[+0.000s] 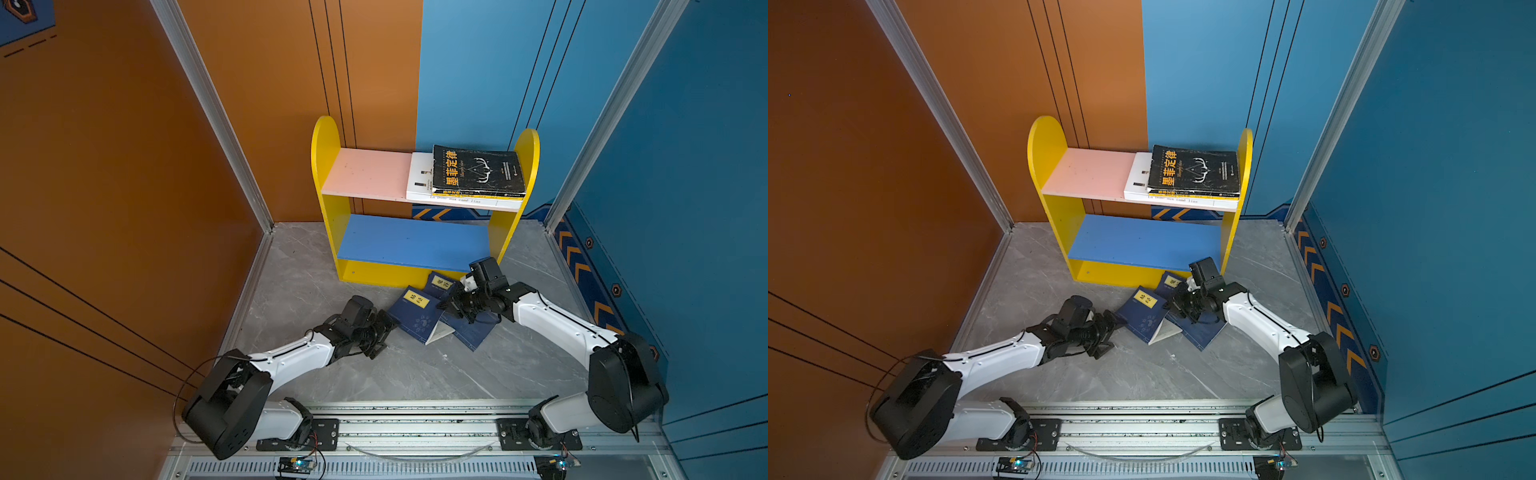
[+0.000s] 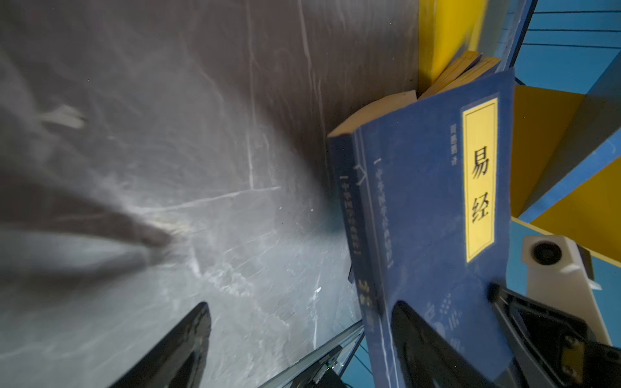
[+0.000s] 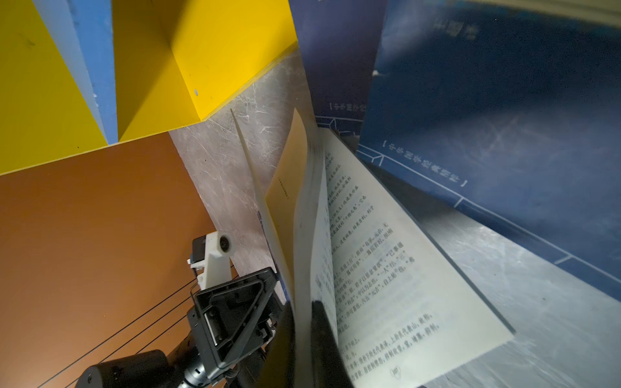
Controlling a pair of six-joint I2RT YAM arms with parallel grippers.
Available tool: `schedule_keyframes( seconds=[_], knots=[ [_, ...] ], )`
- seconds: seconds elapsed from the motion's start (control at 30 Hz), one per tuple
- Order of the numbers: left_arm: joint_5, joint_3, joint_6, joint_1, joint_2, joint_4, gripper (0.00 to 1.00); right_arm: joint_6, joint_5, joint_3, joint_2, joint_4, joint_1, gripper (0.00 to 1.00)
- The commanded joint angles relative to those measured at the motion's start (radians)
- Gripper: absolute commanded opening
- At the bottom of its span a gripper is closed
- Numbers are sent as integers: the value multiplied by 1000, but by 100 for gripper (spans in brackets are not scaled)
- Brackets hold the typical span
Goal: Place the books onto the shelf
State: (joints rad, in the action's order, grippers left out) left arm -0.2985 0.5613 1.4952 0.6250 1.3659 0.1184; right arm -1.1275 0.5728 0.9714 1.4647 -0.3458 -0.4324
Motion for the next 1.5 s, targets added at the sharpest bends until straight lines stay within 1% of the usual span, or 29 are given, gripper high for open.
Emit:
schedule_keyframes(
  seconds=[0.0,0.07,0.17,0.27,0.4,0.47,0.6,0.7,0.8,0.87,0.93,0.97,1.07,1.13,1.2,1.3,1.37,1.47],
  knots=[
    [82,17,118,52,60,236,84,-4,15,13,1,32,11,0],
    [111,20,143,70,99,326,81,1,18,5,0,31,12,0],
    [166,19,169,86,146,422,75,3,18,-14,-7,34,19,0],
    [198,10,190,102,181,533,65,8,23,-34,-14,35,25,0],
    [235,0,184,116,202,617,44,14,26,-55,-27,34,40,0],
    [245,0,172,117,201,640,37,15,30,-61,-29,34,45,0],
    [265,-5,136,117,177,647,16,28,36,-62,-30,33,50,0],
    [289,-24,123,114,136,645,7,31,36,-61,-37,37,52,14],
    [308,-48,121,108,67,622,4,32,43,-51,-48,44,56,35],
    [318,-48,103,103,-6,549,3,32,45,-43,-61,47,62,43],
    [326,-26,58,94,-99,405,3,31,44,-29,-77,47,69,53],
    [335,-3,27,87,-156,300,2,29,44,-21,-85,46,74,58],
    [382,87,-57,65,-310,-4,0,21,41,0,-109,52,85,68],
    [411,126,-92,41,-392,-108,0,13,37,12,-126,64,90,74],
    [429,148,-112,10,-460,-138,0,-7,36,18,-142,97,92,79],
    [456,167,-128,-23,-513,-116,0,-52,38,20,-162,177,90,85],
    [475,177,-147,-36,-521,-71,0,-81,42,22,-171,239,84,89],
    [471,208,-184,-64,-490,12,0,-120,37,24,-185,322,63,91]
  ],
)
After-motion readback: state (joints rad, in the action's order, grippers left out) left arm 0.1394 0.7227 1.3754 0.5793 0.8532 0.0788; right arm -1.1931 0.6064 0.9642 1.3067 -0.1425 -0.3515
